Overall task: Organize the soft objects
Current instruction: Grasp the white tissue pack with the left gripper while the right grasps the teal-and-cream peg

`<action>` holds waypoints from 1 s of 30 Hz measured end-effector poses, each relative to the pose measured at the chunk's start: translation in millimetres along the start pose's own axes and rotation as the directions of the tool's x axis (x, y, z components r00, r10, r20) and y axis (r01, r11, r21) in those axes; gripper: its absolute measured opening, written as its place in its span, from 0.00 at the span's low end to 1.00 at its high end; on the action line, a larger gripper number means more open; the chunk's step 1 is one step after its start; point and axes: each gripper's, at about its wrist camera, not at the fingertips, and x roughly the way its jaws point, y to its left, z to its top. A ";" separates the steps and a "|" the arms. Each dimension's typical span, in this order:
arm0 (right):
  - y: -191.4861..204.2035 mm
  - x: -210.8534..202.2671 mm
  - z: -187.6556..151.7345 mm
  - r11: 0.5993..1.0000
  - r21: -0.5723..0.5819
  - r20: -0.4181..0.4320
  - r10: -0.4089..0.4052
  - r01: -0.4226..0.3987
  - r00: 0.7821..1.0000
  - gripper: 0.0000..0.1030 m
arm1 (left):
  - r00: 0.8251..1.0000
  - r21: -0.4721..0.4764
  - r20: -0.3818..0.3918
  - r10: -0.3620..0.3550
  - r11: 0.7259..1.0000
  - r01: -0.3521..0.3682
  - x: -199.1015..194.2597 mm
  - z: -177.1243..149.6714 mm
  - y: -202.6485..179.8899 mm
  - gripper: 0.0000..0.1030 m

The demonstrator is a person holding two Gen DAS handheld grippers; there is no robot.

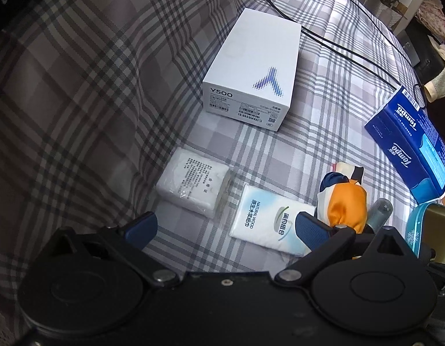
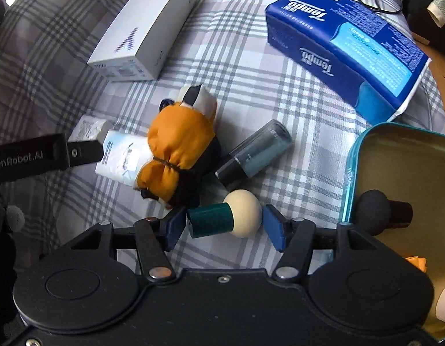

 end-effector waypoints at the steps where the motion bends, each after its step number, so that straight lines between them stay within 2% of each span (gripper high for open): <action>1: 3.7 -0.2 -2.4 0.999 -0.032 -0.002 -0.009 0.009 1.000 0.56 | 1.000 -0.001 0.000 -0.001 1.000 0.001 -0.4 0.1 0.2 0.99; 7: 21.2 0.8 -12.3 0.979 -0.186 0.027 -0.085 0.088 0.996 0.61 | 1.000 -0.002 -0.002 -0.005 1.000 0.005 -0.6 -0.6 -0.7 0.99; 15: 39.0 12.9 -22.7 0.950 -0.287 -0.001 -0.127 0.121 0.992 0.56 | 1.000 0.024 0.004 -0.016 1.000 0.016 2.4 -2.5 -4.2 0.99; 22: 22.9 -13.8 -24.4 0.984 -0.170 0.017 -0.054 0.056 0.998 0.56 | 1.000 0.074 0.010 -0.025 0.997 0.024 8.0 -3.9 -12.4 0.99; 30: 10.8 -33.2 -25.1 0.994 -0.104 0.049 -0.034 0.039 0.998 0.56 | 1.000 0.145 0.019 0.010 0.989 -0.013 29.0 -6.1 -35.7 0.99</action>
